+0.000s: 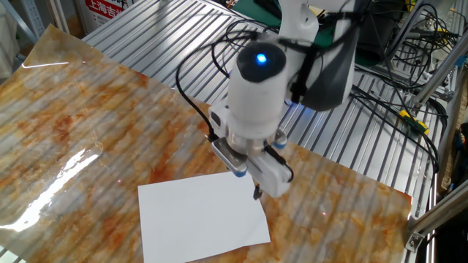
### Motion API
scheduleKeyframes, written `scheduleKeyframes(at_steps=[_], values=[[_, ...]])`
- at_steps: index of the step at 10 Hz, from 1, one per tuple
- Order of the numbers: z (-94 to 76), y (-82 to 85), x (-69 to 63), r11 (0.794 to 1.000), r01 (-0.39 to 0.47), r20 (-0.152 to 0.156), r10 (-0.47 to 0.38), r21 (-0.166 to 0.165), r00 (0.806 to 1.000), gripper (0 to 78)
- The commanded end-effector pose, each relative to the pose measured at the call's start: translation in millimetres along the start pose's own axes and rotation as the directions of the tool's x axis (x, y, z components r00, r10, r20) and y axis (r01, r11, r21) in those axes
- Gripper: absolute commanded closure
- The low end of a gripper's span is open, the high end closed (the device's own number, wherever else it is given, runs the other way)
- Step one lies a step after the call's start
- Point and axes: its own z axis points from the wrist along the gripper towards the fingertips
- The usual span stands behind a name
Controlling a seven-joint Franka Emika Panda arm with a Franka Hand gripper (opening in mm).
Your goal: Flip over and spread out the paper that is laid flat on the table
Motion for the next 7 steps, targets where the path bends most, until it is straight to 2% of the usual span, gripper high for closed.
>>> scheduleKeyframes(at_steps=[1, 5, 7], values=[[-32.0, -26.0, -13.0, 0.994, 0.103, 0.001, -0.103, 0.039, 0.995, 0.1], [-49.5, -63.5, -37.0, 0.973, 0.226, -0.005, -0.226, 0.054, 0.974, 0.1], [-55.0, -67.6, -38.8, 0.969, 0.241, -0.011, -0.241, 0.054, 0.97, 0.1]])
